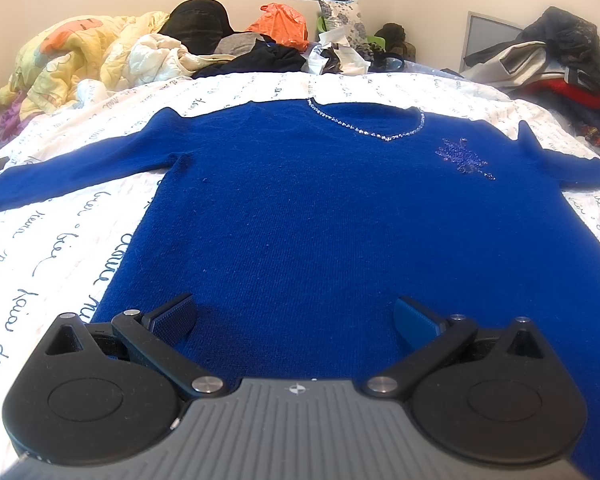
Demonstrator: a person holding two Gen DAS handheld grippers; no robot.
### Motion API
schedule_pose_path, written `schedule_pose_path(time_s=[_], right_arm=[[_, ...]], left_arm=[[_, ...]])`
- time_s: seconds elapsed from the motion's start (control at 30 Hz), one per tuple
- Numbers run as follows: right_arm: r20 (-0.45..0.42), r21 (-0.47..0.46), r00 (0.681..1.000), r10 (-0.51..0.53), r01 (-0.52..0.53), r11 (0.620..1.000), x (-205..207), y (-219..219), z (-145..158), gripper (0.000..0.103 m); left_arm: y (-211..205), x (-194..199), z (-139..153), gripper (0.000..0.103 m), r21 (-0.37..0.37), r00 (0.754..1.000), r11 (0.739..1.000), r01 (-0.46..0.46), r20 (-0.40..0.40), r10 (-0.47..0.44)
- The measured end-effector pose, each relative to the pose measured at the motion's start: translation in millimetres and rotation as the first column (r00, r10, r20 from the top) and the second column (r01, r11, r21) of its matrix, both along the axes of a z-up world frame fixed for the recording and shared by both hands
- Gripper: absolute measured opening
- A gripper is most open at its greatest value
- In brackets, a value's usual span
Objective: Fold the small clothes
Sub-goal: 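Grasp a blue sweater sleeve cuff with the right gripper and lift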
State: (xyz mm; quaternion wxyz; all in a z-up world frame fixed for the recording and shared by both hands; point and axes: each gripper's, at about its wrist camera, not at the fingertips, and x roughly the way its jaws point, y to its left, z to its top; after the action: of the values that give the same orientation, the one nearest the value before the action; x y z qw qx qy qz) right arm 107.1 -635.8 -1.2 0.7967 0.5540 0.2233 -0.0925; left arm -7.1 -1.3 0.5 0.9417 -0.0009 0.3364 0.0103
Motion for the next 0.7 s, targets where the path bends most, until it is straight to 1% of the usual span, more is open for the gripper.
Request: schedule_pose_path(time_s=[0.07,0.13,0.2,0.3,0.37,0.5,0.53,0.57,0.6,0.63,0.67,0.7], right_arm=[[-0.018,-0.005,1.000,-0.019,0.019,1.000,15.2,-10.3,-9.8,0.095],[-0.022,-0.016,1.000,-0.010,0.009,1.000,27.7,-16.5,-15.5,0.094],[-0.007,-0.026,1.000,-0.018,0.018,1.000,41.2,-21.4,-19.2,0.094],[-0.003,-0.012,1.000,-0.015,0.015,1.000,52.7,-23.7,-17.4,0.093],[-0.005,-0.014,1.000,0.007,-0.008,1.000,62.0,-24.4,-16.3,0.093],[0.013,-0.014,1.000,0.013,-0.013,1.000,64.8,-25.2,-13.3,0.092],[0.020,-0.013,1.000,0.012,-0.011,1.000,64.0,-24.3,-14.3,0.083],[0.018,-0.013,1.000,0.011,-0.011,1.000,65.1,-24.3,-16.3,0.064],[0.006,-0.008,1.000,0.009,-0.009,1.000,67.2,-25.1,-20.3,0.052],[-0.006,-0.003,1.000,-0.003,0.003,1.000,66.5,-25.5,-25.3,0.031],[-0.015,0.006,1.000,-0.013,0.013,1.000,67.8,-27.9,-31.1,0.017],[-0.011,0.016,0.999,-0.031,0.031,0.999,65.7,-30.1,-36.0,0.013]], left_arm=[[-0.1,0.1,0.0,0.103,0.000,1.000,1.000,0.000,0.000,0.000],[0.0,0.0,0.0,0.103,0.001,1.000,1.000,0.000,0.000,0.000],[0.0,0.0,0.0,0.103,0.000,1.000,1.000,0.000,0.000,0.000],[0.1,-0.3,0.0,0.103,0.000,1.000,1.000,0.000,0.000,0.000],[0.1,-0.2,0.0,0.103,-0.001,1.000,1.000,0.000,0.000,0.000],[0.0,-0.3,0.0,0.103,0.000,1.000,1.000,0.000,0.000,0.000],[-0.1,0.0,0.0,0.103,0.000,1.000,1.000,0.000,0.000,0.000],[-0.1,0.1,0.0,0.103,0.000,1.000,1.000,0.000,0.000,0.000],[-0.1,0.0,0.1,0.103,0.000,1.000,1.000,0.000,0.000,0.000],[-0.1,0.0,0.0,0.103,0.000,1.000,1.000,0.000,0.000,0.000],[-0.2,0.0,0.1,0.103,0.000,1.000,1.000,0.000,0.000,0.000],[-0.2,0.0,0.1,0.103,0.000,1.000,1.000,0.000,0.000,0.000]])
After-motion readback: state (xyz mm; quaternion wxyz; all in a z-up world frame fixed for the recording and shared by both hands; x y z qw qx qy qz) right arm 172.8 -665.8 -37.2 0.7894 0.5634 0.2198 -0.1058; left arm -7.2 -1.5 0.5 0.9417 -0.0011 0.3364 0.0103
